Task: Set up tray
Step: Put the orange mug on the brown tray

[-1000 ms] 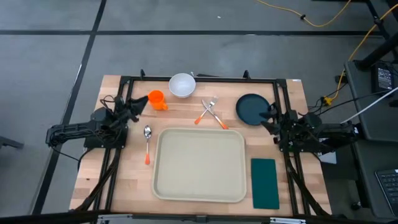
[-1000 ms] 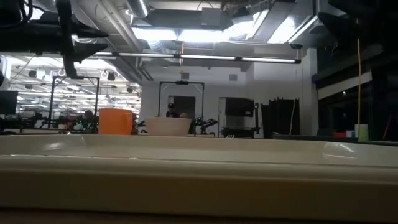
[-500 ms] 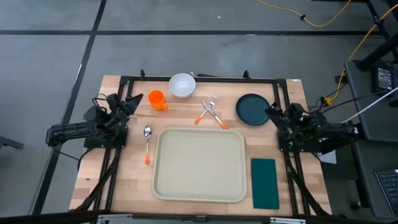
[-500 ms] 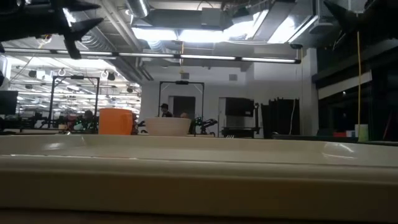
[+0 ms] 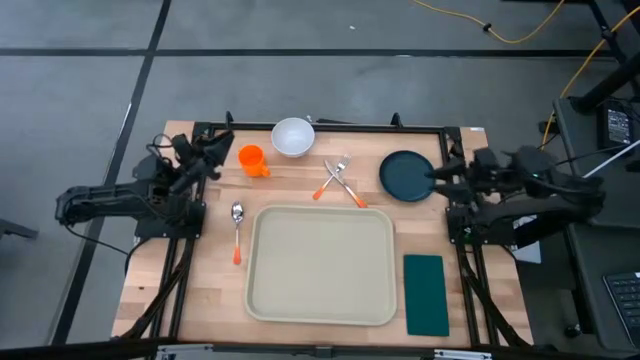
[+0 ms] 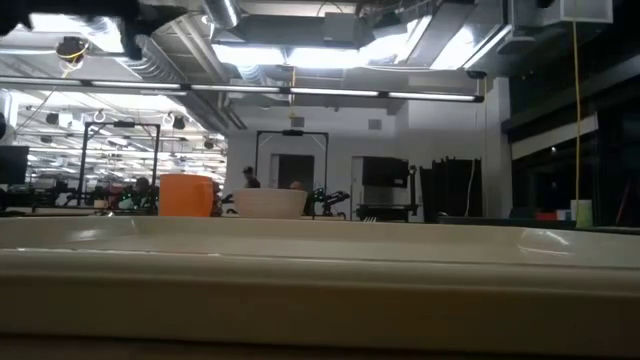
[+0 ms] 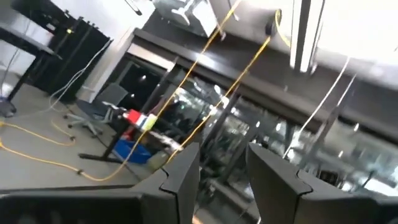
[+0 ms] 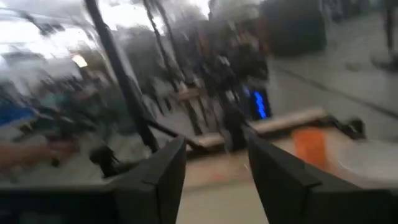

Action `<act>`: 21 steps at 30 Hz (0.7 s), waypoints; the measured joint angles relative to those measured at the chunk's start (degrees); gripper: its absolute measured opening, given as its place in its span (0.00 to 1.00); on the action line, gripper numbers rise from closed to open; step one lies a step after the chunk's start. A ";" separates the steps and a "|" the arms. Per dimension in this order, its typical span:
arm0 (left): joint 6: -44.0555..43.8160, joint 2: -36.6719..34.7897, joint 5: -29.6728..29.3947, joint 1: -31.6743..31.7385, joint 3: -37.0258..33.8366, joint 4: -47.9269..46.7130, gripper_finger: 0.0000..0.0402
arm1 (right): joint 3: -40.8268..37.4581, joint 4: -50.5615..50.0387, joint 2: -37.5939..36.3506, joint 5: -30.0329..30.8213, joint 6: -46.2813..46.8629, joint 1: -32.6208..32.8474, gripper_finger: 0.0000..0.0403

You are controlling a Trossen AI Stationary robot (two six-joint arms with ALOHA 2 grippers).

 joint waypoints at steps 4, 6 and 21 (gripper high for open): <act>12.51 7.67 4.23 0.00 8.82 -4.20 0.32 | 4.90 2.30 8.12 3.85 -4.40 0.00 0.44; 20.90 10.88 6.91 -0.31 13.83 -8.62 0.32 | 6.28 4.68 11.18 3.86 -5.57 0.00 0.44; 19.54 29.28 4.16 7.14 43.81 -81.28 0.32 | 8.77 -2.54 21.66 3.90 -9.20 -0.07 0.44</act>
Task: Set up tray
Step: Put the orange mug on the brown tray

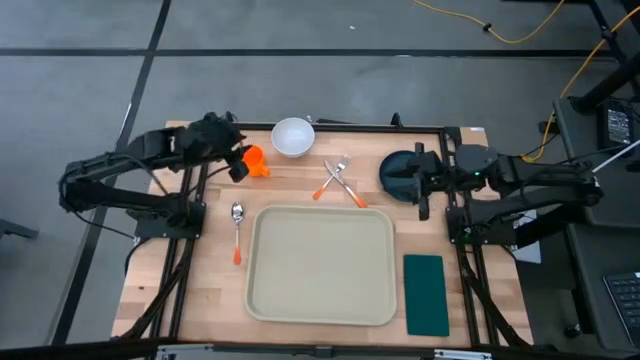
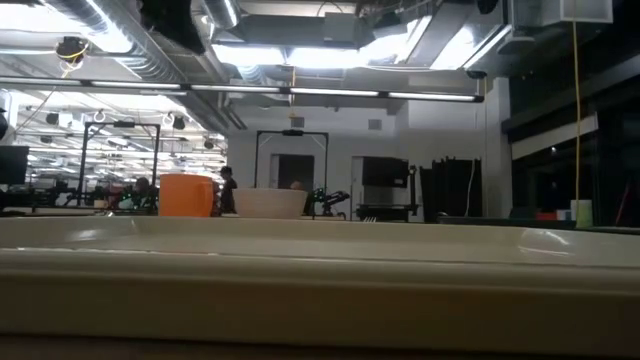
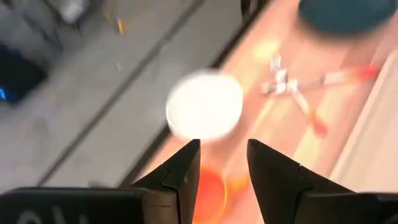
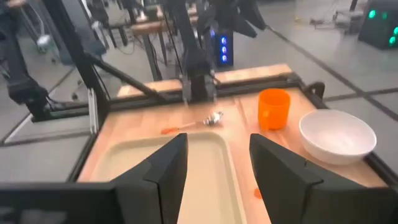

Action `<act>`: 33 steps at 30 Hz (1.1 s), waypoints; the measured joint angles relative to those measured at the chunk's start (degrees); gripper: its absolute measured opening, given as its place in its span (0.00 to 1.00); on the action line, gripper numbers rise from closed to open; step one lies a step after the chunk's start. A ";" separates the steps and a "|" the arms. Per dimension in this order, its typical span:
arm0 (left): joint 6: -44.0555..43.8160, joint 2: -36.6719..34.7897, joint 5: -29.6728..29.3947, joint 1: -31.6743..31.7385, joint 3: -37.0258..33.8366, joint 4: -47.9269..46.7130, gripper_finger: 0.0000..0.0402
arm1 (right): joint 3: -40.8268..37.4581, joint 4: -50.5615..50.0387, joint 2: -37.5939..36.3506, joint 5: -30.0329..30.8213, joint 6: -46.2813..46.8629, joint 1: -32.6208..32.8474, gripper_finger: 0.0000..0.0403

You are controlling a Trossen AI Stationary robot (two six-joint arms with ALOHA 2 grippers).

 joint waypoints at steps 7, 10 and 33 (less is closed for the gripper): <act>0.83 5.48 6.17 6.30 -2.06 -6.99 0.40 | 0.00 -0.39 0.89 0.00 -1.36 0.02 0.44; 3.41 8.91 9.48 8.64 -3.45 -6.43 0.46 | 0.02 -0.87 0.85 0.00 -1.42 0.02 0.44; 19.31 28.29 19.05 18.75 -4.98 -0.80 0.58 | 0.02 -2.75 0.85 -0.04 0.42 0.04 0.44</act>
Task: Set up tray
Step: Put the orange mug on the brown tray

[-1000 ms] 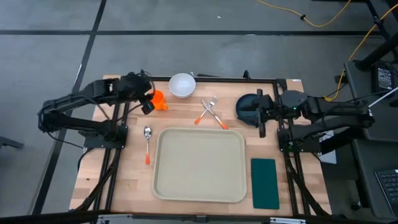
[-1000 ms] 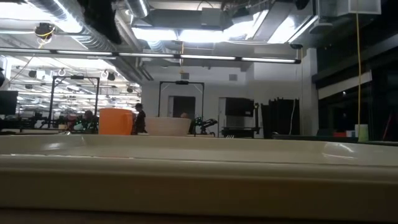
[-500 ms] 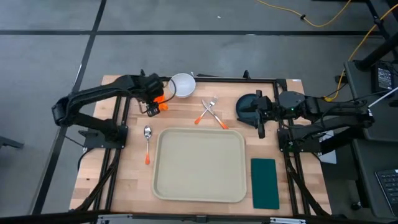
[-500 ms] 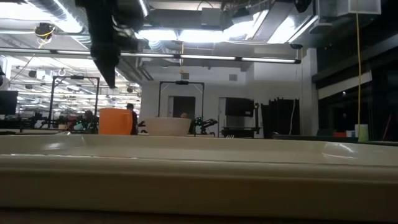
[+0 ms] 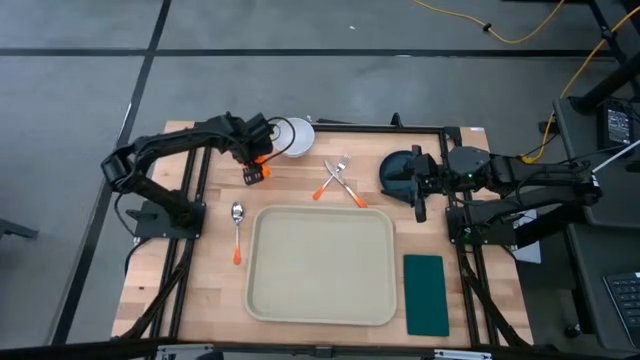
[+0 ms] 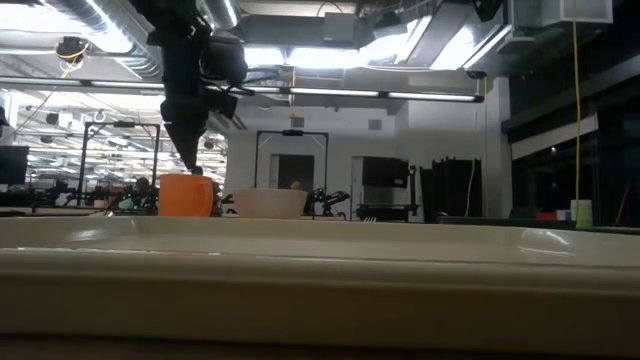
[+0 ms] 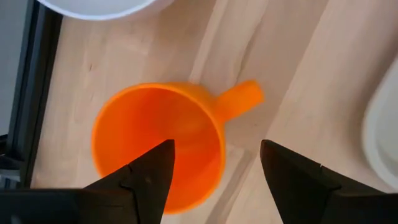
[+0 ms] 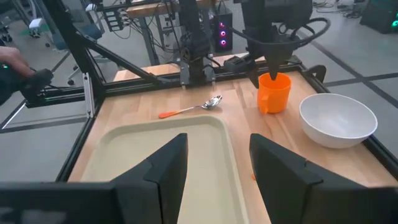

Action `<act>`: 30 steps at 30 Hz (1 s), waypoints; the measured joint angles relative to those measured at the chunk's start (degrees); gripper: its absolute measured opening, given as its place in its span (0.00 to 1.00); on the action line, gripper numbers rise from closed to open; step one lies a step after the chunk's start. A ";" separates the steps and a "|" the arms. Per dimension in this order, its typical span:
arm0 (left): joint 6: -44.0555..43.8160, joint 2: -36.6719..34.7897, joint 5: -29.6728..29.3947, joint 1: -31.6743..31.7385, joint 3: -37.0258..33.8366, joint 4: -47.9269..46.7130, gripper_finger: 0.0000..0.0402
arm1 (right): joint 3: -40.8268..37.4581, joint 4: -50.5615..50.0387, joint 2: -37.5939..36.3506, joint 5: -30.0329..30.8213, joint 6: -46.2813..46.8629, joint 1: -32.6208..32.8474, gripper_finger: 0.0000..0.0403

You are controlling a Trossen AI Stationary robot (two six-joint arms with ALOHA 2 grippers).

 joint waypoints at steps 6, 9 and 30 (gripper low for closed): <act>0.50 1.94 2.78 3.16 0.00 0.00 0.57 | 0.00 0.02 0.00 -0.02 -0.07 0.00 0.44; 1.29 3.35 3.28 3.65 0.00 0.02 0.56 | 0.00 0.04 0.00 -0.02 -0.09 0.00 0.44; -4.98 5.68 3.31 1.25 2.62 -4.29 0.02 | 0.00 0.20 -0.02 0.02 -0.02 0.00 0.44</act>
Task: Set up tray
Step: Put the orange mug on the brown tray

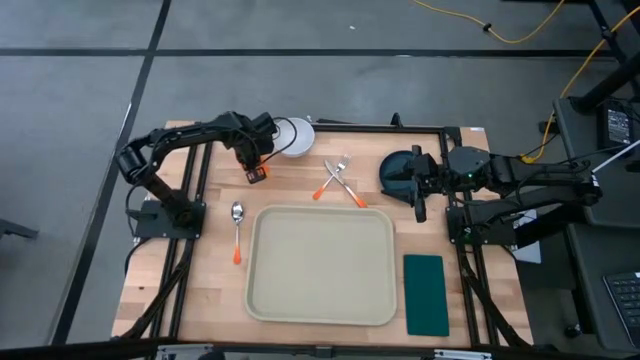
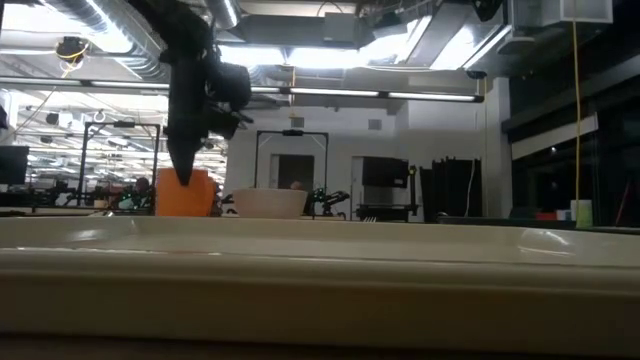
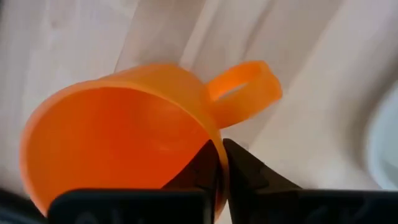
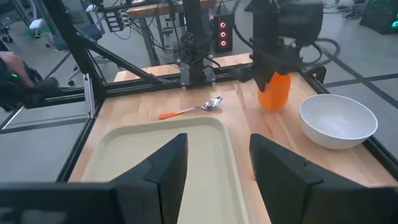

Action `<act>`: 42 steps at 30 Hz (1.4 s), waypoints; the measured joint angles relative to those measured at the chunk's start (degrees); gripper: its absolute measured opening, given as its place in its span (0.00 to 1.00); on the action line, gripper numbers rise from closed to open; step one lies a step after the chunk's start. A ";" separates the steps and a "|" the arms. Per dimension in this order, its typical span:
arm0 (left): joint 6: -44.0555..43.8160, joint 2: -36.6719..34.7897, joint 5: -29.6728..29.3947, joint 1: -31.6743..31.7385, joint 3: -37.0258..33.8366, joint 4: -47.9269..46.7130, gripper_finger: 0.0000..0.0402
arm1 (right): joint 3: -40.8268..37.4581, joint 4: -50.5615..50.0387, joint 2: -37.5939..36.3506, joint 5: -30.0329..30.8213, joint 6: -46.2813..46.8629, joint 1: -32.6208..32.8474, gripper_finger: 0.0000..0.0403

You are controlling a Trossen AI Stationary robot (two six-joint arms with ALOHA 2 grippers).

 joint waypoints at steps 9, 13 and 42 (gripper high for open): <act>-9.29 -9.65 3.05 -17.03 13.07 -6.35 0.01 | 0.00 0.00 0.00 0.00 -0.27 0.00 0.44; -16.31 -10.70 0.50 -28.32 16.21 -6.48 0.01 | 0.00 0.00 0.00 0.03 -3.30 0.00 0.44; -30.10 10.20 -4.41 -48.44 9.62 -0.06 0.01 | 0.00 -8.16 0.02 -3.14 2.58 0.03 0.44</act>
